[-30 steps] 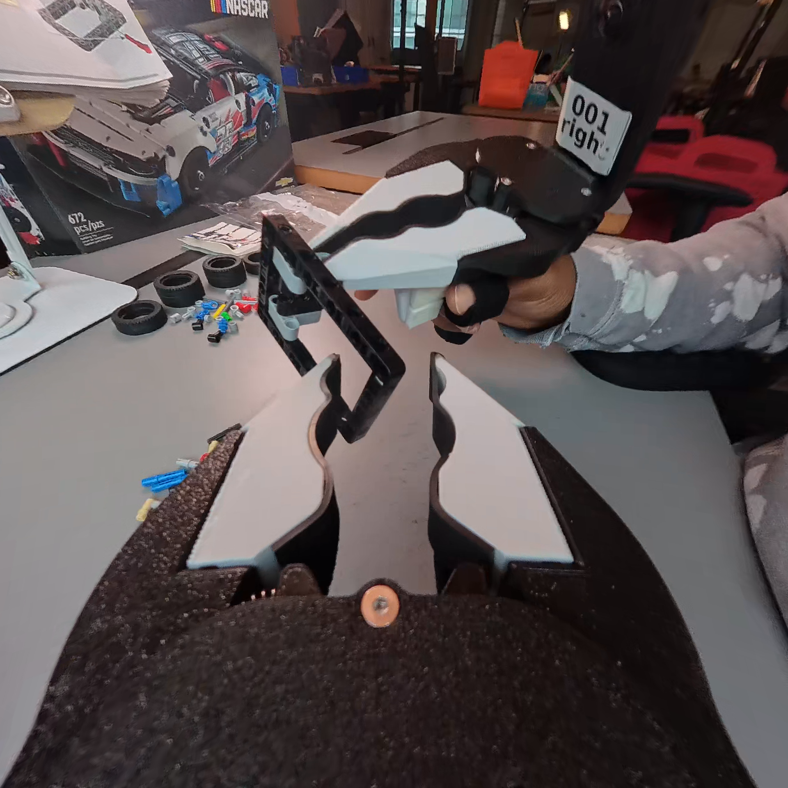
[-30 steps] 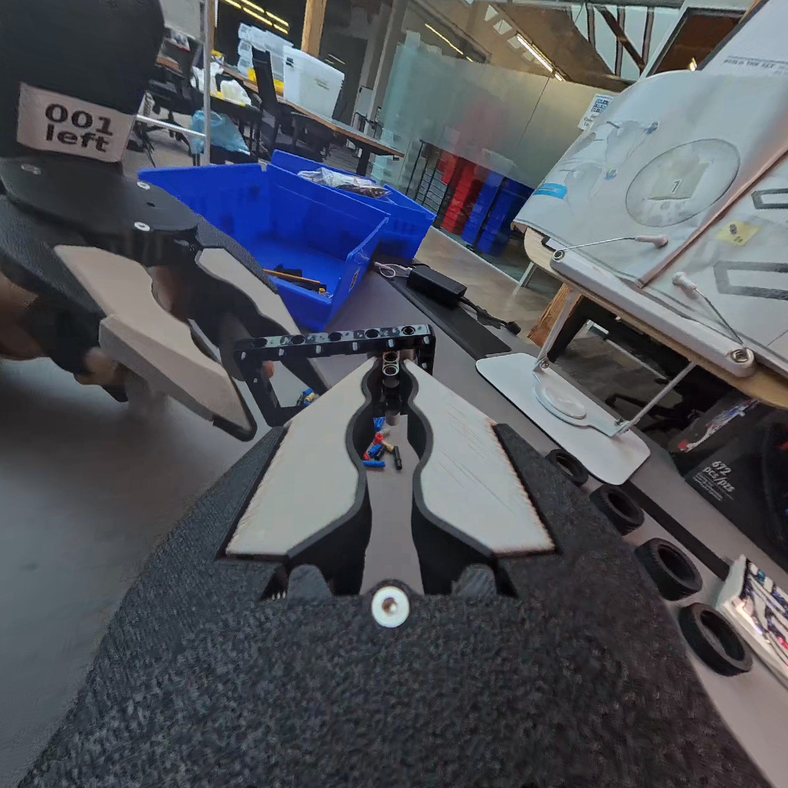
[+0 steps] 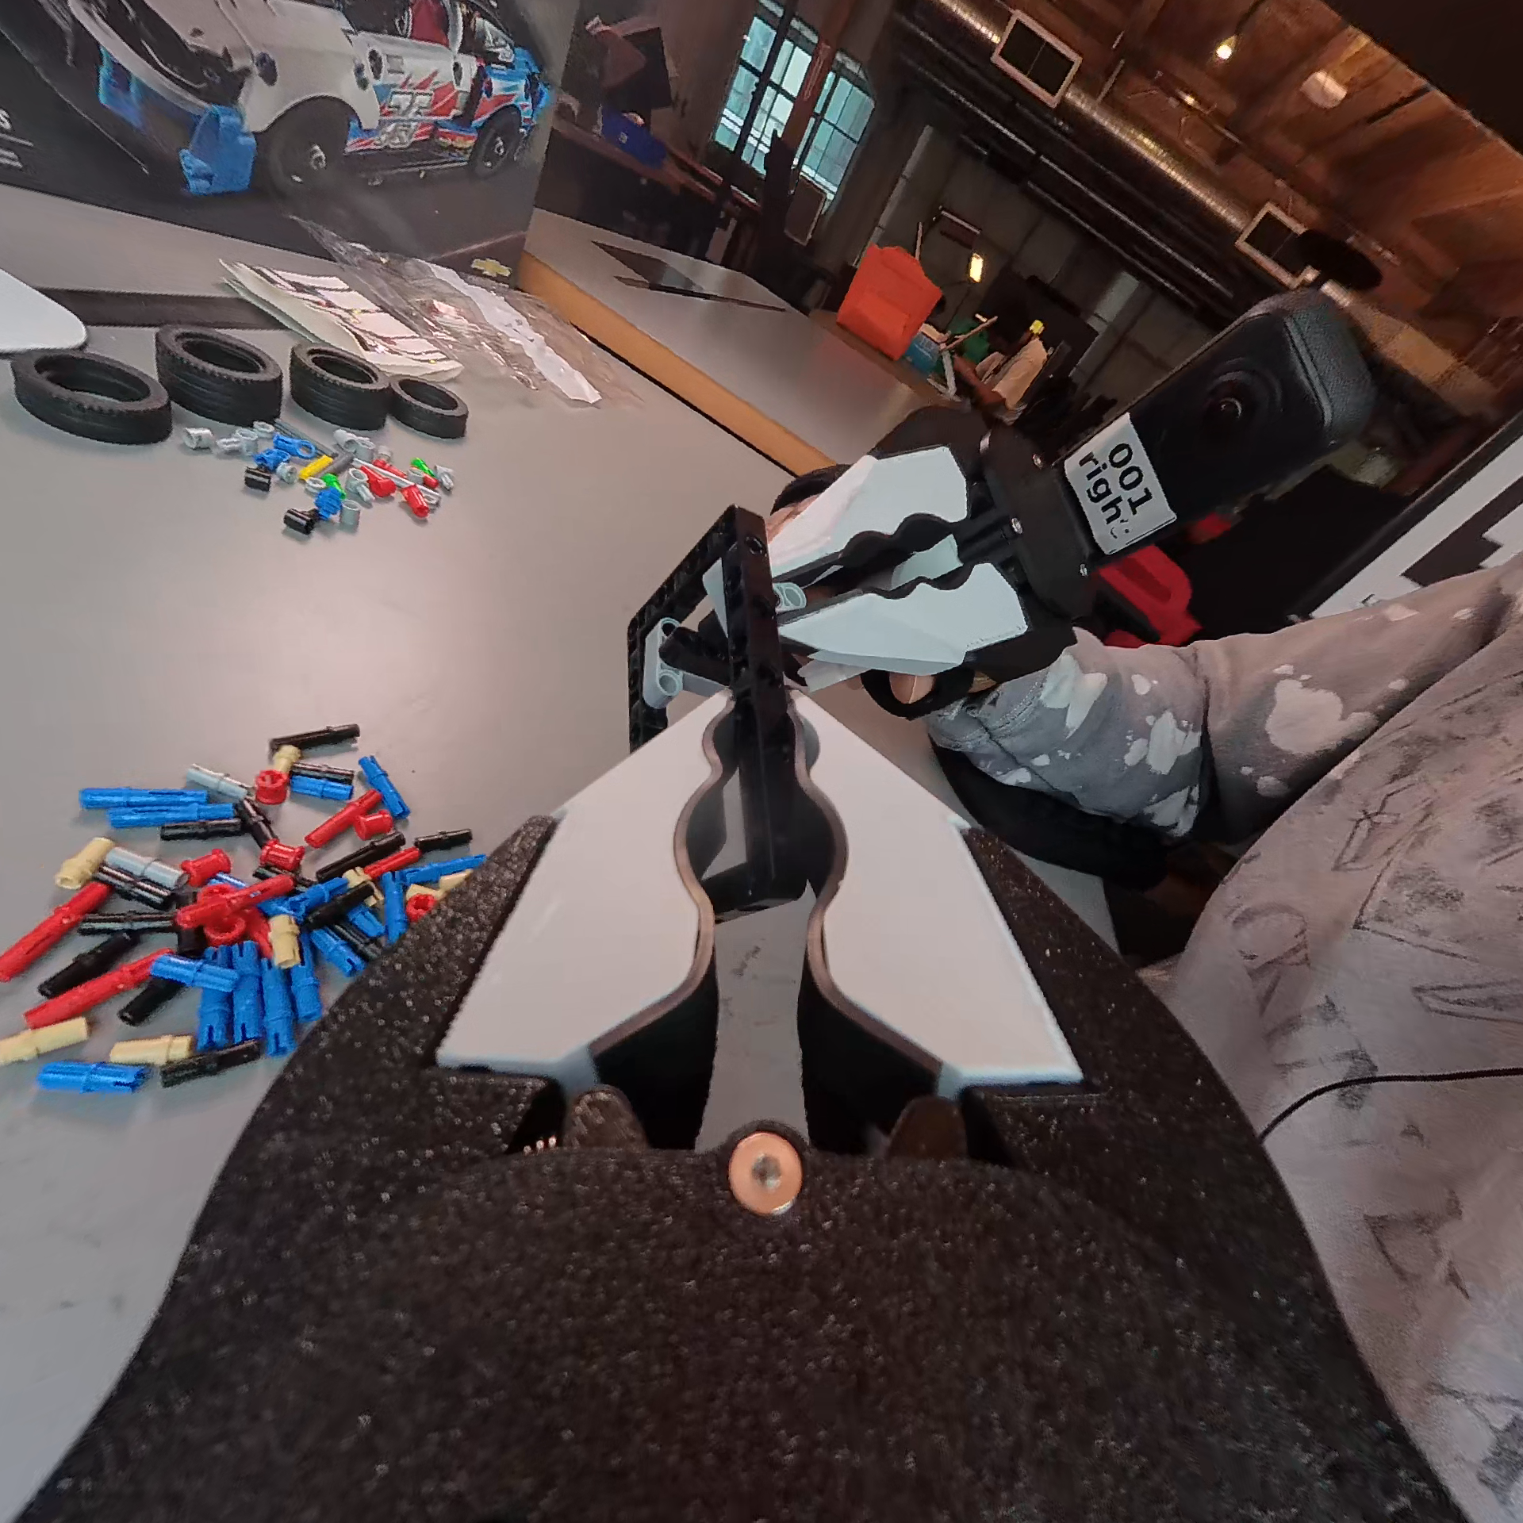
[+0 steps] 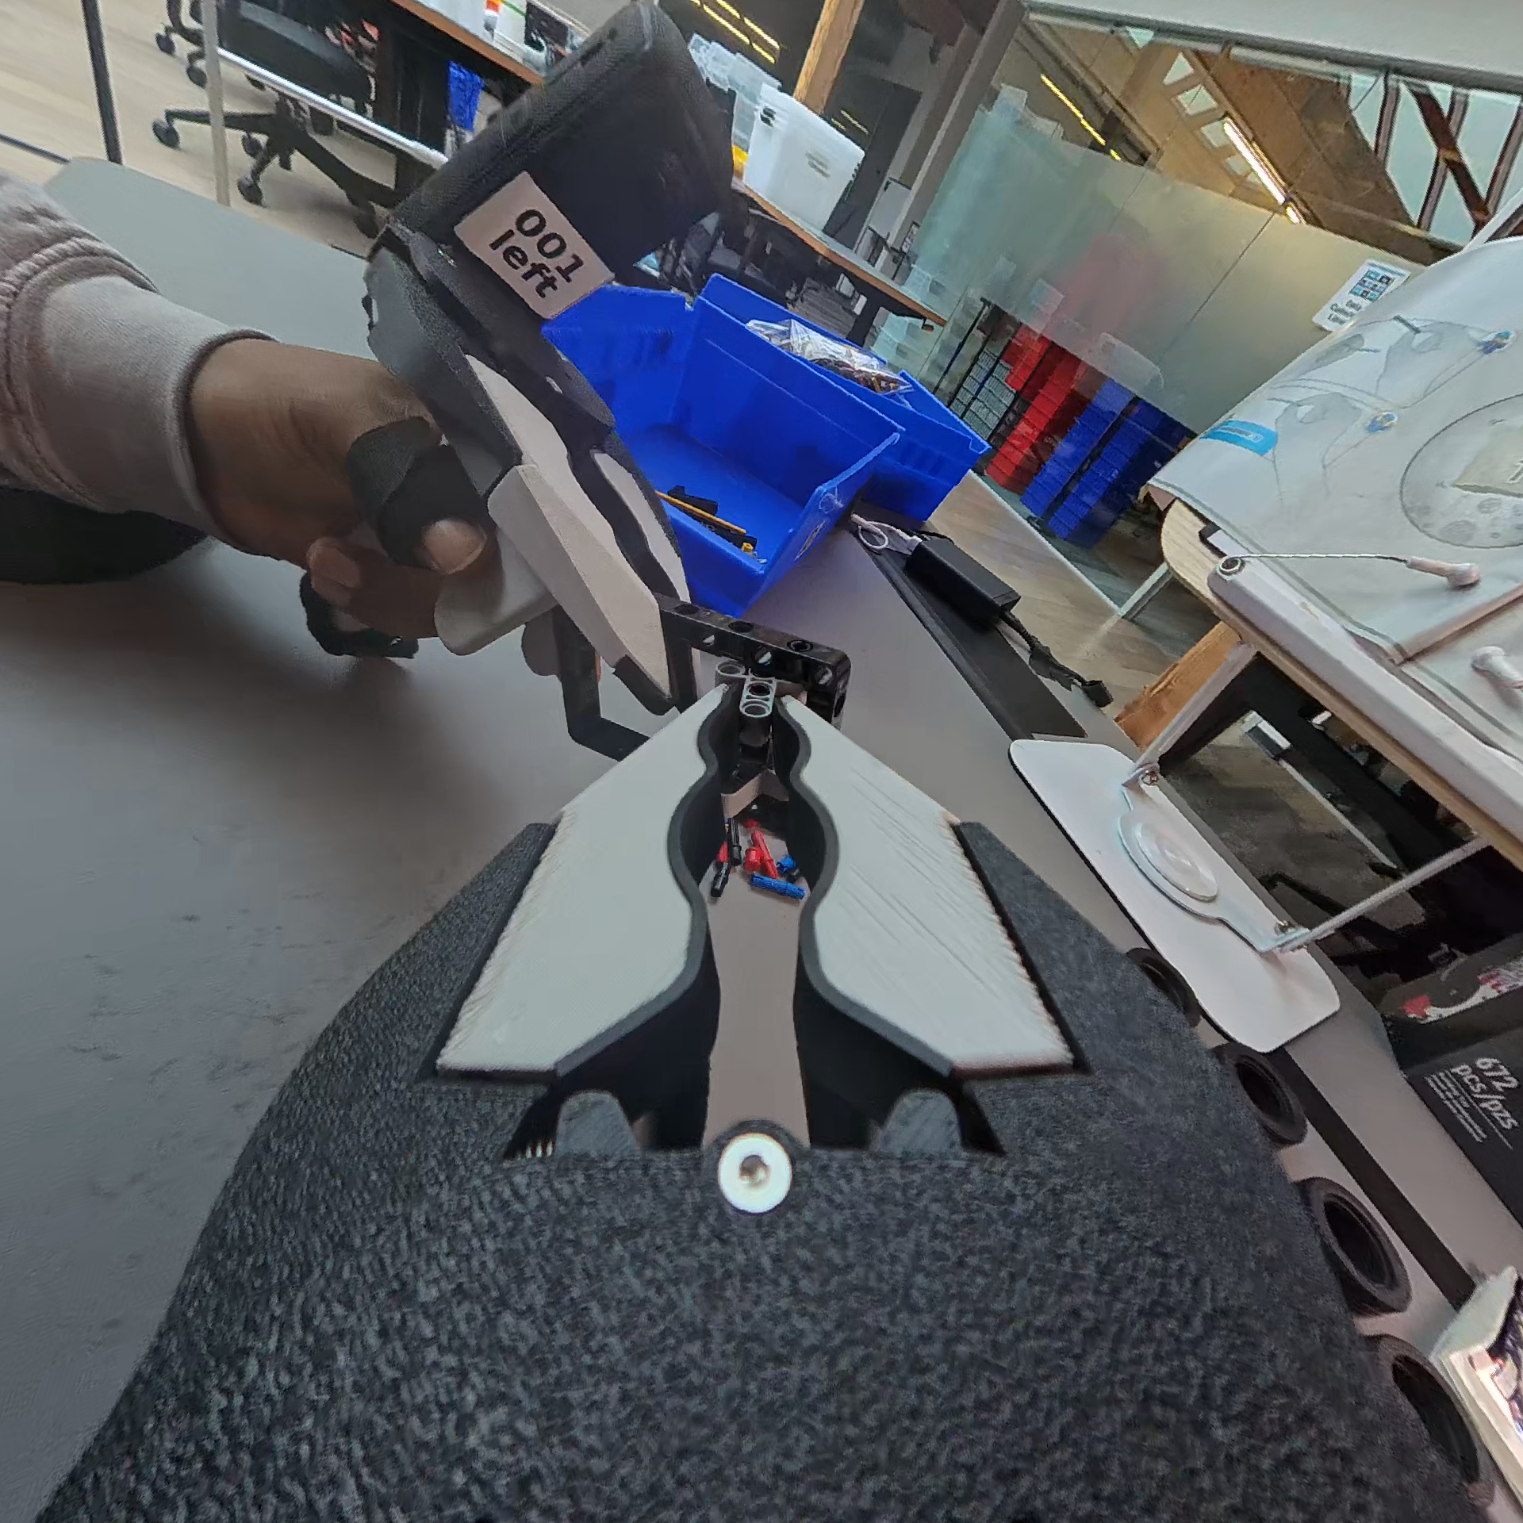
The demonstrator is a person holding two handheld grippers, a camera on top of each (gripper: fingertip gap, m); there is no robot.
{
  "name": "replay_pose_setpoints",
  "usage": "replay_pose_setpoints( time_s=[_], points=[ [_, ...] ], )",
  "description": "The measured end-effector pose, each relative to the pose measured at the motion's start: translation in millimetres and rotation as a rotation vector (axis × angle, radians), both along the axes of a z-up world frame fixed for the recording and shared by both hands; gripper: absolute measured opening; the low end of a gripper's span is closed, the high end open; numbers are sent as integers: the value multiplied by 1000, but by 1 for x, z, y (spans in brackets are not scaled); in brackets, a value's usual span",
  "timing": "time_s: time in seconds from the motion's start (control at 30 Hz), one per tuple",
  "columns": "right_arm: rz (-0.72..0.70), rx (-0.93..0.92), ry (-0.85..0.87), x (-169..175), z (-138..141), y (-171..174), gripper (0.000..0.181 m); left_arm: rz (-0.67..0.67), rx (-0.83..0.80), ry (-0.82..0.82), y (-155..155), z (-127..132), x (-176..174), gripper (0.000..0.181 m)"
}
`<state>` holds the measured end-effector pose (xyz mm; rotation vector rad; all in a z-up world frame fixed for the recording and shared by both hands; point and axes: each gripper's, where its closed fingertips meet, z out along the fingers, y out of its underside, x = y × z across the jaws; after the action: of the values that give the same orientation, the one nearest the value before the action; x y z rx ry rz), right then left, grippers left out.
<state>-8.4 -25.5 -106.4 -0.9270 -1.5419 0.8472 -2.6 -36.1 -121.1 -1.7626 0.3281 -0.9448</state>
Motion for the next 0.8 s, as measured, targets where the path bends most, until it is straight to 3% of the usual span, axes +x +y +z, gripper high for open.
replay_pose_setpoints(
  time_s=[0.03, 0.2, 0.3, 0.63, 0.8],
  points=[
    [14, -2, 17, 2, 2, -1, 6, 13, 33, 51, 0, 1, 1, 7],
    [13, 17, 72, 3, 9, -2, 6, 65, 123, 182, 0, 8, 1, 7],
    [11, 75, 45, 1, 6, -2, 6, 40, 87, 117, -2, 6, 1, 7],
    [277, -115, -27, 26, 8, -14, 7, -98, 126, 190, -14, 7, 17, 9],
    [268, -36, 50, 29, 18, -17, 8, -47, 254, 316, -15, 15, 19, 8]
  ],
)
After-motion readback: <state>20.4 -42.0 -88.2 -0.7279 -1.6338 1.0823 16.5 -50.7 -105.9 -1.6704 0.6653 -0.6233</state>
